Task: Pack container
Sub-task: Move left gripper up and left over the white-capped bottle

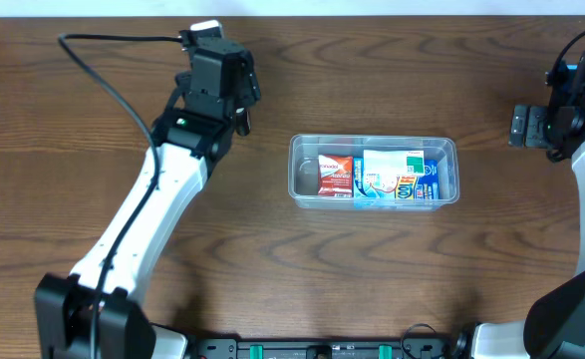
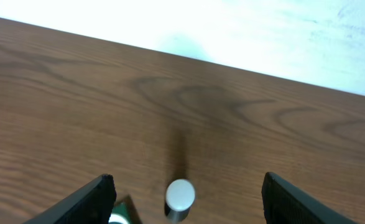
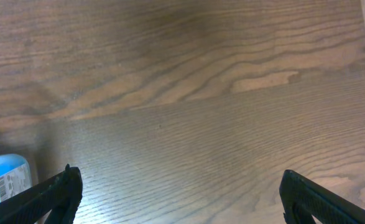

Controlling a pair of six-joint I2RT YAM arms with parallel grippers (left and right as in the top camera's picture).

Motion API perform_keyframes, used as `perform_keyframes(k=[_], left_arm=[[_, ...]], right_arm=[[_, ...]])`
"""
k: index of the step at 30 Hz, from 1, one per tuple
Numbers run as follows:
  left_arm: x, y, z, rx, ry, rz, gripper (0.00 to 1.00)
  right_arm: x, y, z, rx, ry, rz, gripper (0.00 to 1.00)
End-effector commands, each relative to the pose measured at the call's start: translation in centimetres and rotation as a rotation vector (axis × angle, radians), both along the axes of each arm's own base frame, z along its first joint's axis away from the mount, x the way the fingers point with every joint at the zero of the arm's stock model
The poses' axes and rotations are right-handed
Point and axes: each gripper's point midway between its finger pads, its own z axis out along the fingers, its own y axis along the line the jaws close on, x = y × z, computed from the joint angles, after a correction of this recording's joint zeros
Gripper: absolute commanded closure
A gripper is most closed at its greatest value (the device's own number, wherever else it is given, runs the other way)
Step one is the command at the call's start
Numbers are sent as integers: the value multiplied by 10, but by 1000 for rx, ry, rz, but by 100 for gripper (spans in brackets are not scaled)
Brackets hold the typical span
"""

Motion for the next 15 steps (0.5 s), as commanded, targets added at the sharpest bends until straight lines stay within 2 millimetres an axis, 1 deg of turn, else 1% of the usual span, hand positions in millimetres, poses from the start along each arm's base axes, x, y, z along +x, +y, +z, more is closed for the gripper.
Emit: perform_keyframes(k=[1,5,8,12,15], left_arm=[[12,-4,-16,10,20,-26,24],[18,-6,-44,27,74,-25,24],[21,-3,-61,39,108,-17,24],[24,4,-77,48,141,-1,24],[25,10,-86,53,162,12,24]], right_arm=[[-2,-2,10,-6,-28,-19,1],[-2,-2,10,-6,-28,-19,1],[-2,-2,10,-6,-28,-19,1],[-2,-2,10,-6,-28,-19,1],[-2,-2,10,-6,-28,-19,1]])
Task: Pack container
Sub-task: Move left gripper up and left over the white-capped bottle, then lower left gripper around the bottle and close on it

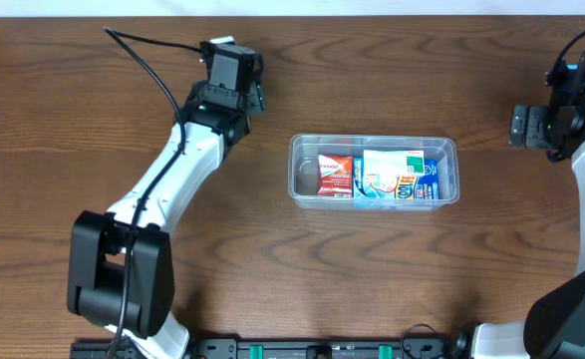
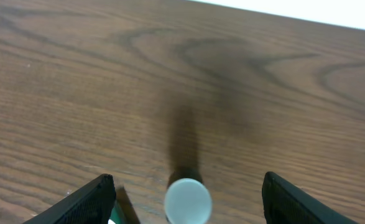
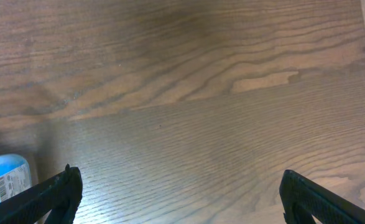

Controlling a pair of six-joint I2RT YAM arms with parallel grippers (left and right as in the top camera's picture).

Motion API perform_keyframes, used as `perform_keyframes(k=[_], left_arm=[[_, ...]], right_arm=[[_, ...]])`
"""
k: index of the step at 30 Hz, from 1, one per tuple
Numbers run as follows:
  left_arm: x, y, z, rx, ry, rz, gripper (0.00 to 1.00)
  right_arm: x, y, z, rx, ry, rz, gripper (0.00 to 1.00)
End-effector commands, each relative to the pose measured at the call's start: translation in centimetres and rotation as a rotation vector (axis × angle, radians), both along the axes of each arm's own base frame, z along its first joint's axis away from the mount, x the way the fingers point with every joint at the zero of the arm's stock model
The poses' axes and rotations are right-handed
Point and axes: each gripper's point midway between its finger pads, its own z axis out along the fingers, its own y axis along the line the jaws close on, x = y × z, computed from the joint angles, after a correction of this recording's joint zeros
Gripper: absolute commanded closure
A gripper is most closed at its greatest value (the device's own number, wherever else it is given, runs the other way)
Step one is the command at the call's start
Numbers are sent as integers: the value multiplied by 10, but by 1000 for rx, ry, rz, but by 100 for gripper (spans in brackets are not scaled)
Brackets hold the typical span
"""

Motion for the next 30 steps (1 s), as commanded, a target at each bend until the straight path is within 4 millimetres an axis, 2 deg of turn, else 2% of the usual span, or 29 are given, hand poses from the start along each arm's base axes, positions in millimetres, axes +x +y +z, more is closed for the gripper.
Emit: perform_keyframes(k=[1,15,20,30], left_arm=[[5,9,-4,9,8,15,24],[-3,12,-17,19,66,12,25],[-4,1,-25,-23,91,-30,25],[-3,1,-41,-15,121,-29,25]], right_arm=[[-2,-2,10,-6,-28,-19,1],[-2,-2,10,-6,-28,-19,1],[-2,-2,10,-6,-28,-19,1],[-1,-2,10,-7,-29,-19,1]])
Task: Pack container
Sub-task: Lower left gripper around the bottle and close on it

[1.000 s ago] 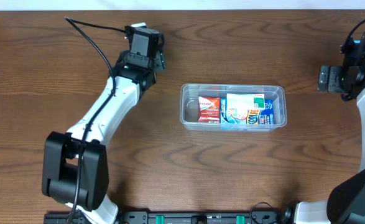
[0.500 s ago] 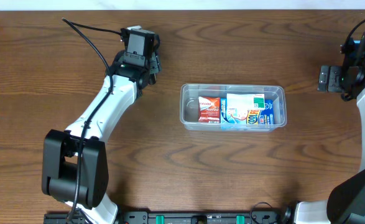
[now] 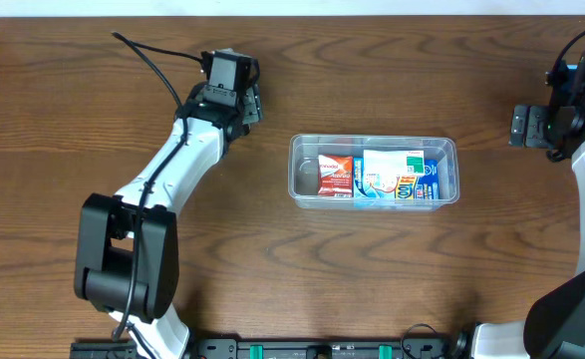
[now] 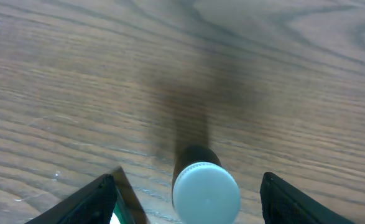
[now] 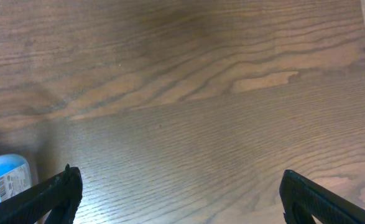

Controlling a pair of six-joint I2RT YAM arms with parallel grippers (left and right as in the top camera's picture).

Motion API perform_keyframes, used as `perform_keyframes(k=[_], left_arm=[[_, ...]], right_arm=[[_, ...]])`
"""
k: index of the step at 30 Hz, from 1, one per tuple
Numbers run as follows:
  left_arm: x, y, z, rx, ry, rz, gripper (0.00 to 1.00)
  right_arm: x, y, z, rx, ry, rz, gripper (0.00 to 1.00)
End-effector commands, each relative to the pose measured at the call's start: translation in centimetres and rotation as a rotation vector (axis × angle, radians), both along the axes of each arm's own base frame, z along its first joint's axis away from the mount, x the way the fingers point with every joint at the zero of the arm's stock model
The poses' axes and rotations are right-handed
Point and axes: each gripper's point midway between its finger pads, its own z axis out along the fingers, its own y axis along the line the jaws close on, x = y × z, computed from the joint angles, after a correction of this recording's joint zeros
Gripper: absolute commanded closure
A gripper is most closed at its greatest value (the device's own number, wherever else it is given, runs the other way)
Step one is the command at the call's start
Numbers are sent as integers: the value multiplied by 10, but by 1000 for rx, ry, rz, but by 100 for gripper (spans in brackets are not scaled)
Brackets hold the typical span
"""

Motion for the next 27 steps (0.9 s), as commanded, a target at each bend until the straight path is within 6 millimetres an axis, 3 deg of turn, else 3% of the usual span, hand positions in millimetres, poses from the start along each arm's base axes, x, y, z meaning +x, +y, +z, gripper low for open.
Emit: perform_keyframes(k=[1,5,8,18,27], left_arm=[[3,0,-1,1,2,-8,25],[3,0,-1,1,3,-8,26],[3,0,-1,1,3,-8,33],[3,0,-2,2,4,-8,35],[3,0,-2,2,5,-8,46]], right_arm=[[-2,-2,10,-6,-28,-19,1],[-1,-2,10,-7,-29,-19,1],[-1,-2,10,-7,-29,-19,1],[-2,-2,10,-6,-28,-19,1],[-1,-2,10,-7,-29,-19,1]])
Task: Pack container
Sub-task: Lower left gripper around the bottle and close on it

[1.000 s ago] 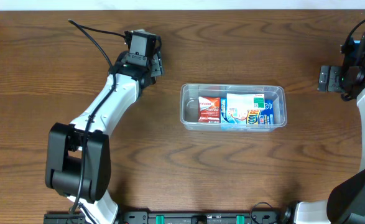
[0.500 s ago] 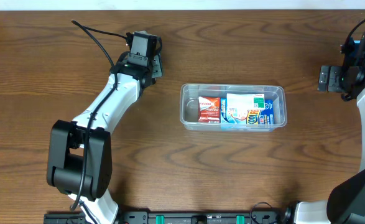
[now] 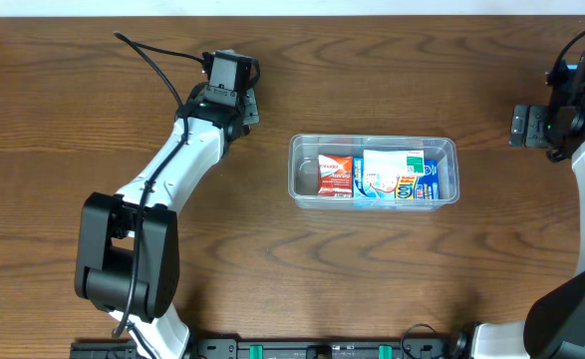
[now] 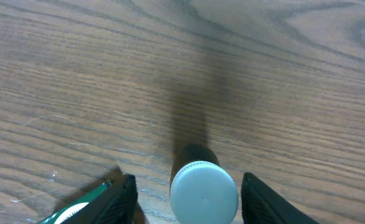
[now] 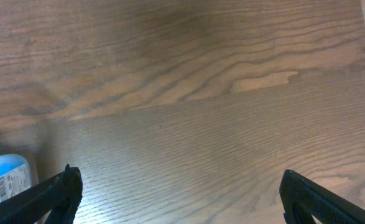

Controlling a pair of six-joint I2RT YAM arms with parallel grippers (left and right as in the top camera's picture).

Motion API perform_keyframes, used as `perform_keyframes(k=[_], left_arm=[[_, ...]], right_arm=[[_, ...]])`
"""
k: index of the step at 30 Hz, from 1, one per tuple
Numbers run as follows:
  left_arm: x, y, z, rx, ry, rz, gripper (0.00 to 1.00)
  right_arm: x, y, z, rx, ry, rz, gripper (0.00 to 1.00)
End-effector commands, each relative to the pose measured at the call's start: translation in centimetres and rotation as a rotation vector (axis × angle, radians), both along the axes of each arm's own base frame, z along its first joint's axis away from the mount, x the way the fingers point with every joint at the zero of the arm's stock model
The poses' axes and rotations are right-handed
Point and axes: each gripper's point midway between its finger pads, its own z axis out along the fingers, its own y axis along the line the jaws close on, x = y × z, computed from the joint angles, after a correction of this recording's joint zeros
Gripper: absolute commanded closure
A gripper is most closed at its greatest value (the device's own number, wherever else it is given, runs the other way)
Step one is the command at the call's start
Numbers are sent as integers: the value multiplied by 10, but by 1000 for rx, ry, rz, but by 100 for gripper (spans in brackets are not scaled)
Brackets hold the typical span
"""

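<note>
A small dark bottle with a white cap (image 4: 204, 193) stands upright on the wooden table, between the fingers of my left gripper (image 4: 188, 186). The jaws are open, with a gap on each side of the cap, smaller on the right. In the overhead view my left gripper (image 3: 239, 98) hides the bottle. The clear plastic container (image 3: 294, 170) sits mid-table and holds a red packet (image 3: 335, 175), a white and green box (image 3: 392, 163) and a blue box (image 3: 404, 187). My right gripper (image 5: 179, 199) is open over bare table at the far right (image 3: 529, 126).
A green and white object (image 4: 76, 211) lies by my left gripper's left finger, mostly cut off by the frame. A blue and white label (image 5: 5, 177) shows at the left edge of the right wrist view. The table's far edge runs just beyond the left gripper.
The left gripper's fingers have come closer together around the white-capped bottle. The arm stayed in place. The right arm and the container's contents are unchanged.
My left gripper was wide open, high and just short of the bottle. It then stood farther toward the back edge, with the cap centred between its fingers. Later it was lower, the cap larger in view. Now the fingers stand narrower around the cap. The right arm never moved.
</note>
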Motion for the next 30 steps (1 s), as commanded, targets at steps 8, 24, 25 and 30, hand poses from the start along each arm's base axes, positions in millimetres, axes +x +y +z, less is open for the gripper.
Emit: perform_keyframes(k=[8,24,25,30], left_arm=[[3,1,-1,4,0,0,40],[3,-1,-12,10,22,-4,40],[3,-1,-12,10,21,-4,39],[7,-2,-9,4,0,-4,41]], right_arm=[[-2,-2,10,-6,-28,-19,1],[-1,-2,10,-7,-29,-19,1],[-1,-2,10,-7,-29,-19,1],[-2,-2,10,-6,-28,-19,1]])
